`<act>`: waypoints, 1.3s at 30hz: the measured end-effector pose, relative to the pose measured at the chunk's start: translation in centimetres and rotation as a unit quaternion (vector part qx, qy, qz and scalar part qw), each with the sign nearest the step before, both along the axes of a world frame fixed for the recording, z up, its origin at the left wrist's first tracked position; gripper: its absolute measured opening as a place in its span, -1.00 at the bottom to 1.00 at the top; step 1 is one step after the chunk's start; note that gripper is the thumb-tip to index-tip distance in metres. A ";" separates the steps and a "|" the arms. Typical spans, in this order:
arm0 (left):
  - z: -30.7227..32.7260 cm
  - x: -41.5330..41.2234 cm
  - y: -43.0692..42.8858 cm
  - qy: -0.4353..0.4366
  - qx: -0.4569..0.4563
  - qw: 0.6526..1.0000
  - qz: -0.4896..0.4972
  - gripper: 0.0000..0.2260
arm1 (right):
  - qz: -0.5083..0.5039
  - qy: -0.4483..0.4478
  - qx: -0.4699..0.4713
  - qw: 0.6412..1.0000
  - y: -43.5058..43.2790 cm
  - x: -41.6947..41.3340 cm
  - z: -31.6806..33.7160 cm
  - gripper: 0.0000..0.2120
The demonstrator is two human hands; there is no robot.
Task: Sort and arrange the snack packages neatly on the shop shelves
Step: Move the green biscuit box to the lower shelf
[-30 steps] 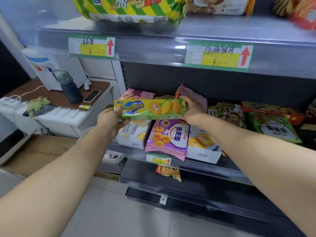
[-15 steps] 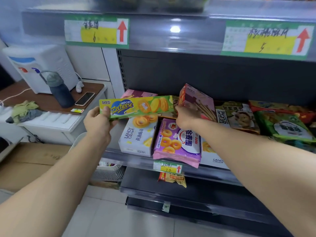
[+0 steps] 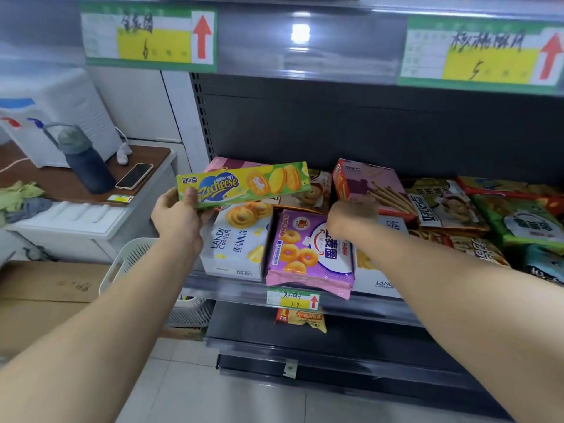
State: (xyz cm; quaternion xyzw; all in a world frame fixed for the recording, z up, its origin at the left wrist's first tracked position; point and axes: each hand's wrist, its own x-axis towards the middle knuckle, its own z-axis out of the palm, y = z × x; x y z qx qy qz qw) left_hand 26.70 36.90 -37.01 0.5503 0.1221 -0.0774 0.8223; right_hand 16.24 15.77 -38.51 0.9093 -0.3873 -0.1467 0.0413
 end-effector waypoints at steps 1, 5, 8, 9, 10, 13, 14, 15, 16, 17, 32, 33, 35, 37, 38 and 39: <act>0.0 0.1 0.1 0.000 0.000 1.000 0.000 -0.64 | -0.006 0.012 -0.009 1.000 0.0 0.0 0.0 -0.63; 0.0 0.6 0.4 -0.002 0.004 1.000 0.002 -0.63 | 0.018 -0.050 -0.017 0.998 0.1 0.9 -0.1 -0.72; -0.1 0.7 0.1 -0.008 -0.004 1.000 0.001 -0.65 | 0.025 -0.143 0.128 0.981 0.1 2.1 -0.3 -0.56; -0.1 0.8 -0.1 -0.010 -0.006 1.000 0.001 -0.66 | 0.028 -0.162 0.166 0.972 0.0 2.4 -0.4 -0.56; -0.2 0.9 -0.1 -0.012 -0.006 1.000 0.002 -0.66 | 0.028 -0.180 0.195 0.964 -0.1 2.8 -0.5 -0.60; -0.4 1.3 -0.4 -0.013 -0.007 1.000 0.004 -0.67 | -0.002 -0.220 0.232 0.948 -0.7 3.7 -0.9 -0.70; -0.5 1.5 -0.4 -0.013 -0.007 1.000 0.004 -0.67 | -0.019 -0.225 0.236 0.945 -1.0 4.0 -1.0 -0.72; -0.6 1.6 -0.5 -0.013 -0.006 1.000 0.004 -0.66 | -0.036 -0.227 0.242 0.943 -1.2 4.3 -1.1 -0.72; -0.7 1.8 -0.6 -0.012 -0.005 1.000 0.002 -0.66 | -0.050 -0.225 0.249 0.940 -1.2 4.5 -1.2 -0.72; -0.8 1.8 -0.7 -0.011 -0.003 1.000 -0.001 -0.66 | -0.058 -0.224 0.254 0.939 -1.2 4.9 -1.2 -0.72; -1.9 2.3 -2.0 0.001 0.004 1.000 0.011 -0.67 | -0.203 -0.372 0.229 0.876 -2.3 5.9 -1.5 -0.72; -1.8 2.3 -2.0 0.006 -0.001 1.000 0.015 -0.67 | -0.198 -0.388 0.218 0.873 -2.5 6.0 -1.4 -0.72; -1.7 2.4 -2.3 0.005 -0.003 1.000 0.018 -0.65 | -0.186 -0.401 0.184 0.878 -3.1 5.9 -0.5 -0.71; -1.5 2.1 -2.8 0.003 -0.001 1.000 0.016 -0.65 | -0.183 -0.406 0.133 0.886 -4.4 5.2 0.2 -0.68; -1.4 2.0 -3.3 0.002 -0.001 1.000 0.012 -0.66 | -0.185 -0.400 0.111 0.891 -5.3 4.6 0.6 -0.67; -1.3 1.8 -3.8 0.000 -0.001 1.000 0.006 -0.68 | -0.185 -0.384 0.084 0.901 -6.3 3.8 0.6 -0.66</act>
